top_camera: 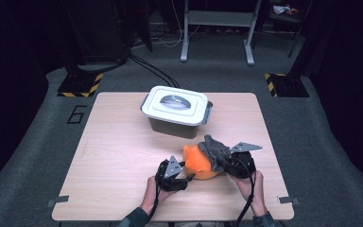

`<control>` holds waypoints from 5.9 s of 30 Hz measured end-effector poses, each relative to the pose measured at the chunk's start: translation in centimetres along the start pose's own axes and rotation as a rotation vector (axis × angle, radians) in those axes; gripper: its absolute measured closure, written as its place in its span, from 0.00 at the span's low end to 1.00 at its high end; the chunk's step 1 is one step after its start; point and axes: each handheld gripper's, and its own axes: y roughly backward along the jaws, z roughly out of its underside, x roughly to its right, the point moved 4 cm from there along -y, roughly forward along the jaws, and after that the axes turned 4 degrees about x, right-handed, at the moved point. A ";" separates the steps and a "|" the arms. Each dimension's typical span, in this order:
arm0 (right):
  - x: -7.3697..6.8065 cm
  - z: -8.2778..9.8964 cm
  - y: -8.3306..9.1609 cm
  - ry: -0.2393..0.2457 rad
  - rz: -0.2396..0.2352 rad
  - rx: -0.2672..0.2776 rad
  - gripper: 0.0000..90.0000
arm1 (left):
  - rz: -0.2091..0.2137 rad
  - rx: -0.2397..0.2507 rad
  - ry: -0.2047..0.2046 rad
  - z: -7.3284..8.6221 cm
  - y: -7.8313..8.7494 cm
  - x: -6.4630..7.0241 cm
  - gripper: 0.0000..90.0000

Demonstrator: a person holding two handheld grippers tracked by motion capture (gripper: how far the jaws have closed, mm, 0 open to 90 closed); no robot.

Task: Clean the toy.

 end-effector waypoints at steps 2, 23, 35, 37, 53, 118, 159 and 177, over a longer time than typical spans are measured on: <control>-0.1 0.0 0.0 -0.001 0.004 0.001 0.83 | -0.010 0.000 -0.017 0.0 -0.1 0.1 0.64; -3.7 -3.4 1.9 0.108 -0.055 0.034 0.82 | 0.129 0.010 0.184 -3.1 1.0 -0.3 0.86; -4.2 -3.3 -1.5 0.166 -0.060 -0.021 0.67 | 0.095 -0.008 0.168 -2.5 0.6 -0.6 0.82; -4.1 -3.3 -1.5 0.172 -0.048 -0.023 0.52 | 0.104 -0.006 0.172 -2.5 0.5 -0.6 0.82; -4.1 -3.0 -2.6 0.155 -0.078 -0.017 0.75 | 0.086 -0.021 0.221 -1.8 0.3 -1.0 0.83; -4.8 -3.1 -0.9 0.212 0.010 -0.039 0.79 | 0.104 -0.005 0.197 -2.4 0.1 -0.1 0.84; 5.2 4.5 -2.6 -0.083 0.108 -0.160 0.78 | 0.118 -0.003 0.242 -1.9 0.1 -0.6 0.84; 0.1 -0.5 2.4 0.068 0.037 -0.013 0.78 | 0.116 -0.001 0.234 -1.8 0.1 -0.6 0.83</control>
